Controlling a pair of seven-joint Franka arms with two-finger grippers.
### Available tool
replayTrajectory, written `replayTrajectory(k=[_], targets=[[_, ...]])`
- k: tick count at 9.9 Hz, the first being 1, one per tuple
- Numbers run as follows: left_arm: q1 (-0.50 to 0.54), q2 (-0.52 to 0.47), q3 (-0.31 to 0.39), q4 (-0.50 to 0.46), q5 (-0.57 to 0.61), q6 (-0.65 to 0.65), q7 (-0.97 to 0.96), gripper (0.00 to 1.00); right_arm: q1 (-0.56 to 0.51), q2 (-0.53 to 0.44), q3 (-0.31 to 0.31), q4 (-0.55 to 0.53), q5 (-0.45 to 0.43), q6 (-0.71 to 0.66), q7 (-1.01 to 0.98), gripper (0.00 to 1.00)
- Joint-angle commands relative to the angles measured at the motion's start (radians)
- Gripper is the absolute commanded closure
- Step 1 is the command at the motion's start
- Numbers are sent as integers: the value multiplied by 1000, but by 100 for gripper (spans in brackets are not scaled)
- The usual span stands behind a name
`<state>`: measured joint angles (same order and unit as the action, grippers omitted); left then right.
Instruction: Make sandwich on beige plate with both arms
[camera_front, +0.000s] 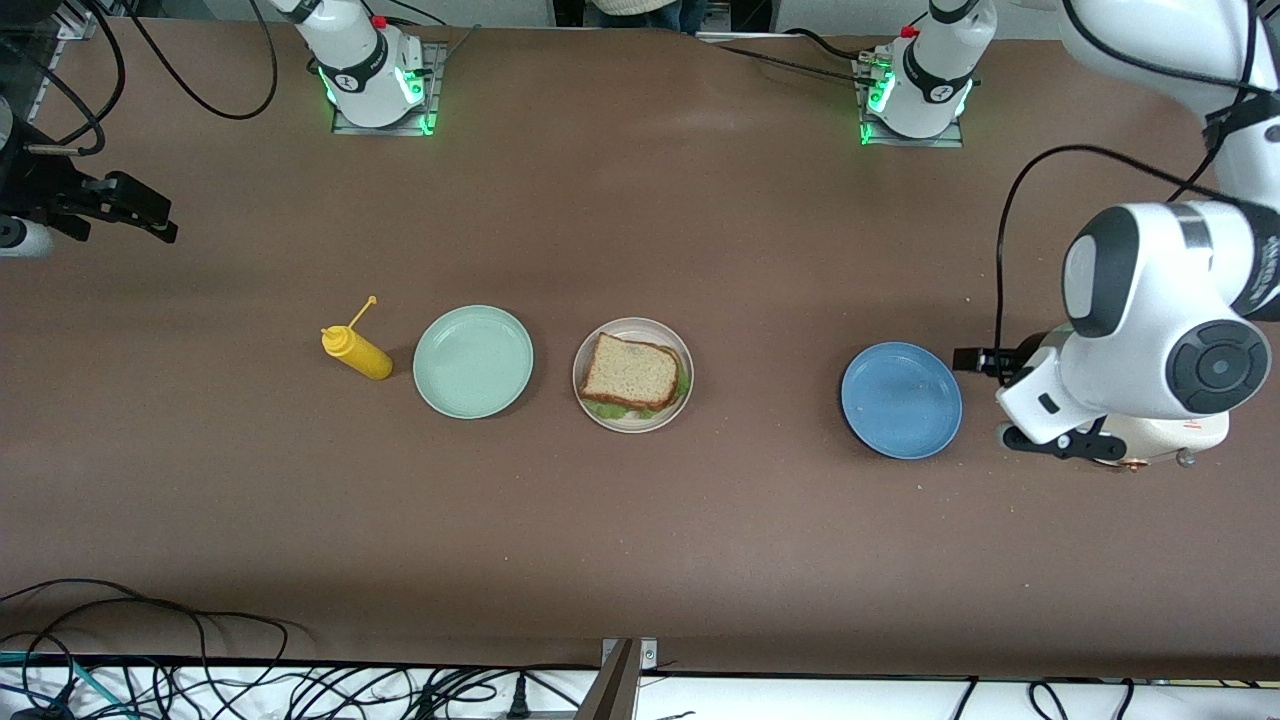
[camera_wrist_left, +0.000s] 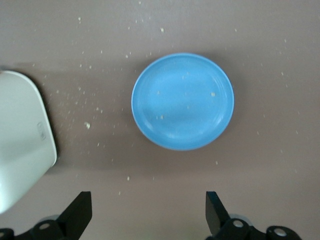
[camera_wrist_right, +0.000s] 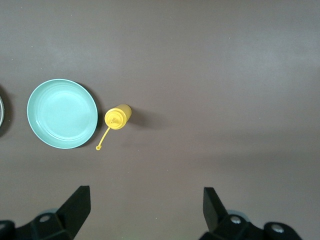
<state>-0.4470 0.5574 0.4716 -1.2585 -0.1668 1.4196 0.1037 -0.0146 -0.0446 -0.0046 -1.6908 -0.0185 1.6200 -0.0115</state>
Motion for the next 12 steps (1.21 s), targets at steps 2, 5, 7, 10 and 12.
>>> replayTrajectory(k=[2, 5, 7, 10, 12], targets=[[90, -108, -83, 42, 104, -79, 2, 0, 21, 20, 6, 56, 12, -2, 13, 0], [241, -249, -312, -63, 256, -76, -4, 0, 22, 20, 6, 56, 14, -3, 13, 0], [260, -353, -347, -138, 260, -77, -12, 0, 22, 20, 6, 56, 15, -3, 13, 0], [341, -476, -430, -225, 260, -77, -53, 0, 22, 20, 6, 56, 15, 6, 13, 0], [346, -513, -438, -225, 248, -88, -56, 0, 24, 20, 6, 56, 15, 6, 10, 0]])
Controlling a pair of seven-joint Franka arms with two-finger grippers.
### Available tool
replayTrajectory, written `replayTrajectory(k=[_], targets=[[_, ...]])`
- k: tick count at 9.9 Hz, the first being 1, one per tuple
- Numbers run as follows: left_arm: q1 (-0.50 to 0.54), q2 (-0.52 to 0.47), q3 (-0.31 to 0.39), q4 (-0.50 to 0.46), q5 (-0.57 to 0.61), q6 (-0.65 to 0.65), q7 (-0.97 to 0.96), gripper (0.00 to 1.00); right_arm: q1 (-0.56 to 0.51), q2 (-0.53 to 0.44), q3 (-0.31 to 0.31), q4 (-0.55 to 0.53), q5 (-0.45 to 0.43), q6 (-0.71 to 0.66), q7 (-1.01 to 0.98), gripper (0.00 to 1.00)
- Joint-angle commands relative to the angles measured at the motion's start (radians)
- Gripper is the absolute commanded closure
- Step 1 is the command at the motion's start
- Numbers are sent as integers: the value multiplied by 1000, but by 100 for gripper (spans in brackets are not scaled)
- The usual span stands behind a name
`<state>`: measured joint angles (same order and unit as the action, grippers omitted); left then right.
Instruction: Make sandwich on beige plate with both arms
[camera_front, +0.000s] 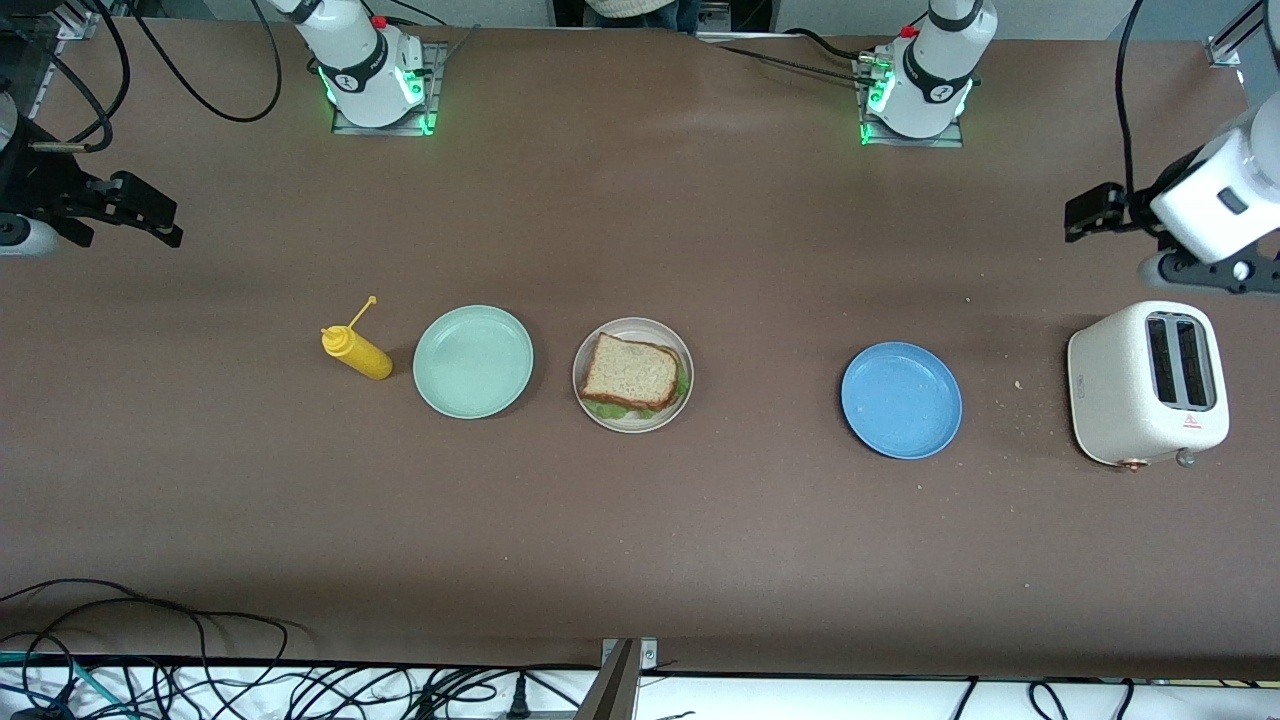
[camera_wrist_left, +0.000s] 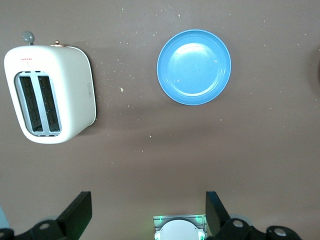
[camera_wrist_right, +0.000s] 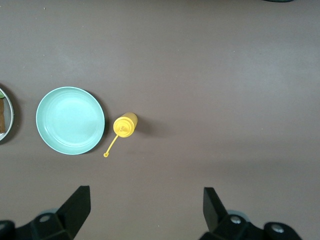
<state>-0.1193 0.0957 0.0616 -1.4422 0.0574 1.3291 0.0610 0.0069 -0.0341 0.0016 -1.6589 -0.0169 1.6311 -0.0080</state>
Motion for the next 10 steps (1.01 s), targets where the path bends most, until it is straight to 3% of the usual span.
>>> replayTrajectory(k=[1, 5, 10], targets=[[20, -74, -28, -40, 18, 4, -20, 0, 2, 10, 1, 24, 14, -7, 6, 0], [21, -74, -29, -78, 16, 7, -56, 0, 2, 10, 4, 24, 23, -14, 10, 0], [29, -53, -20, -55, 16, 10, -59, 0, 10, 10, 6, 24, 28, -8, 10, 0]])
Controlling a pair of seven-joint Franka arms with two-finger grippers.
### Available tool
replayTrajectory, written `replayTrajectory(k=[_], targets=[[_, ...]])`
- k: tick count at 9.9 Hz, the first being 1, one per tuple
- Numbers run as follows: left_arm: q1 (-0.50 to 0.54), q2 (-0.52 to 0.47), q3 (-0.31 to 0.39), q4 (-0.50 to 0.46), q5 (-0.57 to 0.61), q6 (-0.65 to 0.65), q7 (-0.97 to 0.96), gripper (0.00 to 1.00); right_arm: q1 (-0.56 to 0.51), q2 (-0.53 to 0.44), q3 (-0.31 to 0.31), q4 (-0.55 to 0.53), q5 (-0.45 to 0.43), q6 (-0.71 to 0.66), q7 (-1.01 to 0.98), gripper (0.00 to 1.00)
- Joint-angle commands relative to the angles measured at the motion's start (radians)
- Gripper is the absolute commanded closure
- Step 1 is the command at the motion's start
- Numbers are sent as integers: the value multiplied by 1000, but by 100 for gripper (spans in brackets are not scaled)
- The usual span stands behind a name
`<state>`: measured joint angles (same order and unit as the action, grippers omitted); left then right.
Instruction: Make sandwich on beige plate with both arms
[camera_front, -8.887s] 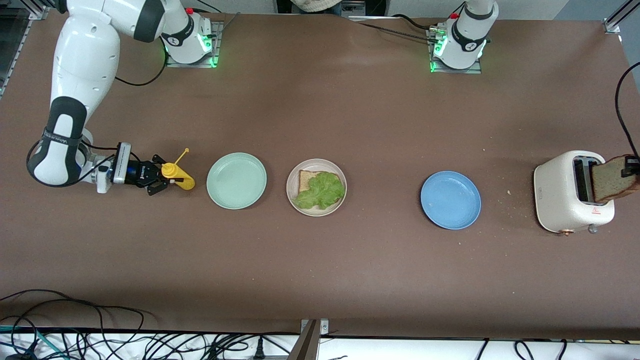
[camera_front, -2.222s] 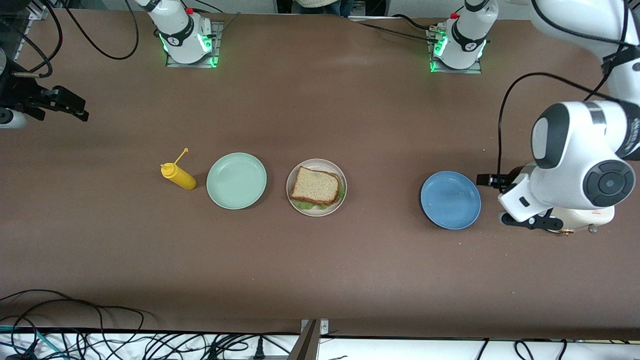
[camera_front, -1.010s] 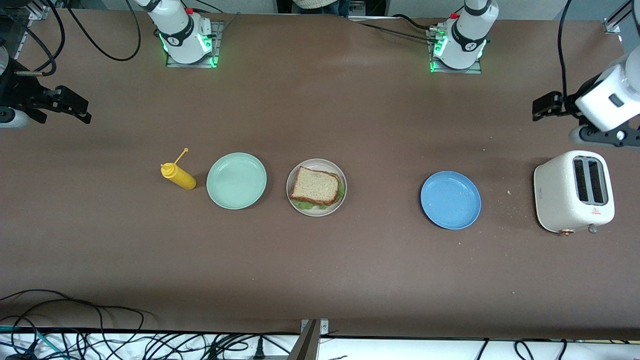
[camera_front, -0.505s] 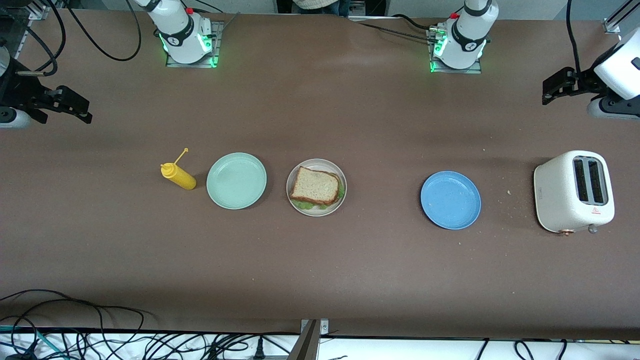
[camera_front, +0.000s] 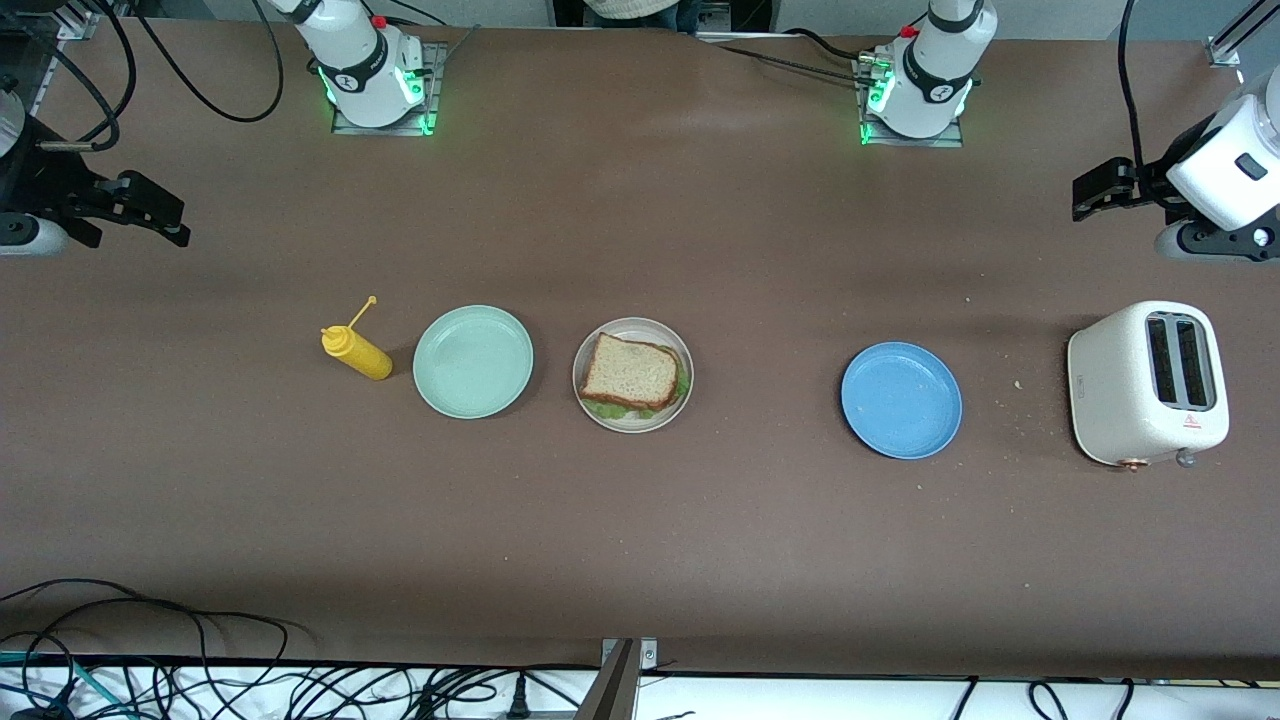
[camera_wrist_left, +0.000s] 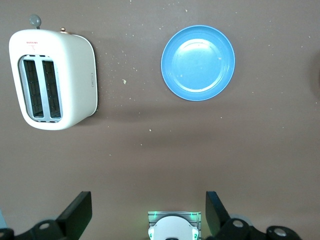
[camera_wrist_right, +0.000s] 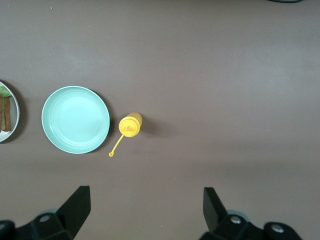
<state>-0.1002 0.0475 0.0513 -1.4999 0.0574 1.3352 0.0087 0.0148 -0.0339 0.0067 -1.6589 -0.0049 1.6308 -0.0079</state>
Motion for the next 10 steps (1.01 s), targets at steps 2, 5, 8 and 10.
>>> replayTrajectory(k=[2, 5, 8, 10], targets=[[8, -3, -14, 4, 16, 6, -7, 0, 2, 9, -1, 24, 16, -8, 9, 0], [8, 5, -11, 4, -22, 6, -4, 0, 1, 9, -2, 24, 16, -8, 9, 0], [22, 6, -10, 4, -24, 15, 4, 0, 1, 9, -2, 24, 16, -9, 9, 0], [22, 6, -10, 4, -24, 18, 4, 0, 1, 9, -2, 24, 16, -9, 9, 0]])
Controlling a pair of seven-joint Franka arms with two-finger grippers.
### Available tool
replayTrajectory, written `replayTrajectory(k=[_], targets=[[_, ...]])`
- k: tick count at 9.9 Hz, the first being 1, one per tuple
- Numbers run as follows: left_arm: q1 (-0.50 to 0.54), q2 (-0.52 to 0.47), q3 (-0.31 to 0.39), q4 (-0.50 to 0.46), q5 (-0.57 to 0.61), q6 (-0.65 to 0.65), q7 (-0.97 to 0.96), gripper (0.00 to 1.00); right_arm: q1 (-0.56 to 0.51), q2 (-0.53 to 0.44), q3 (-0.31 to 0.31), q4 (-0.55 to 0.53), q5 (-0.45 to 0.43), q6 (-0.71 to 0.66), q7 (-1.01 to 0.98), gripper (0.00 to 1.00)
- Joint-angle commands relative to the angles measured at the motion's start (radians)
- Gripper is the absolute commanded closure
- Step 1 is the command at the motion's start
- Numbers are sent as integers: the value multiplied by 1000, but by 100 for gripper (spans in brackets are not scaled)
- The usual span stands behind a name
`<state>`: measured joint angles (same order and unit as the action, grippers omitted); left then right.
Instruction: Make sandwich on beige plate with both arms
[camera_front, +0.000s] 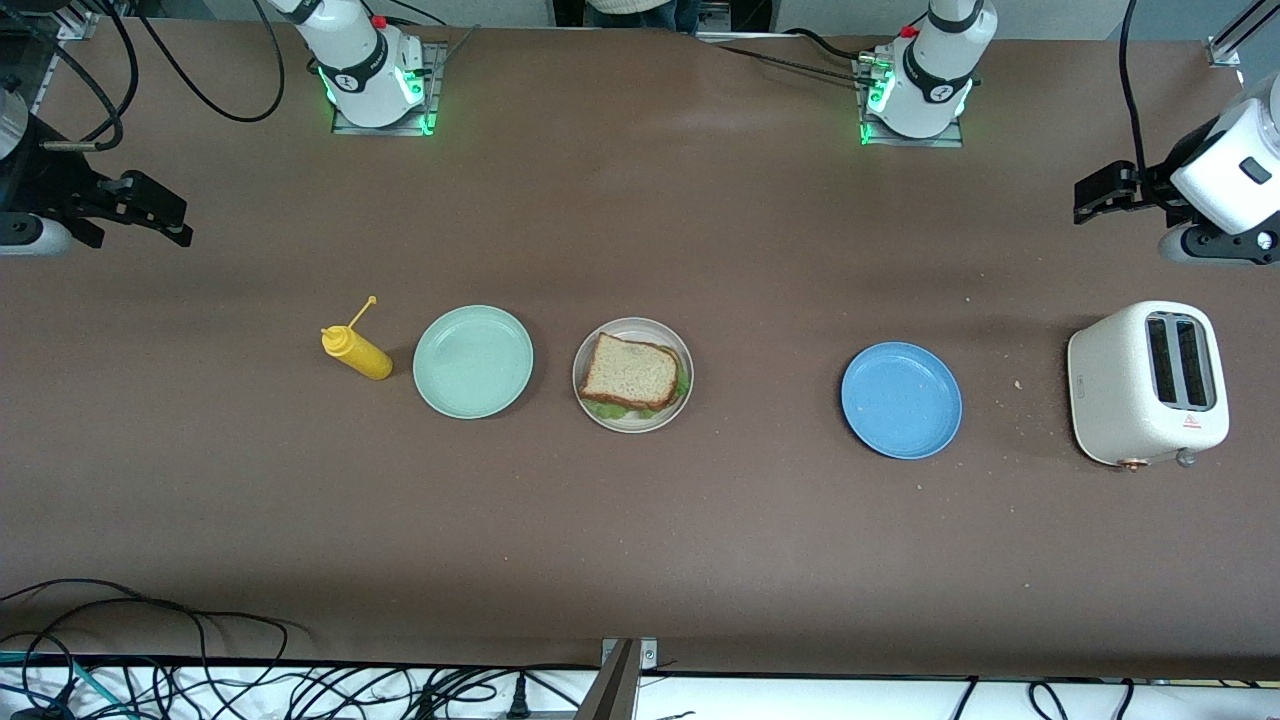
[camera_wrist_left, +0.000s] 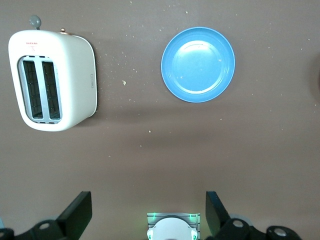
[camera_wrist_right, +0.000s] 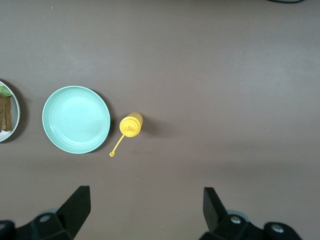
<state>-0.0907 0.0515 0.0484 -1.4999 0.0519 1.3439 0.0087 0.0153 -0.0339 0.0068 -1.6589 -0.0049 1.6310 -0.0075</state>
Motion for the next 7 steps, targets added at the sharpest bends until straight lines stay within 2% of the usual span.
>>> replayTrajectory(k=[1, 7], targets=[[12, 4, -7, 4, -18, 9, 4, 0, 0, 9, -2, 24, 14, -7, 9, 0], [12, 7, -7, 4, -20, 9, 4, 0, 12, 9, -2, 24, 11, 9, -3, 0]])
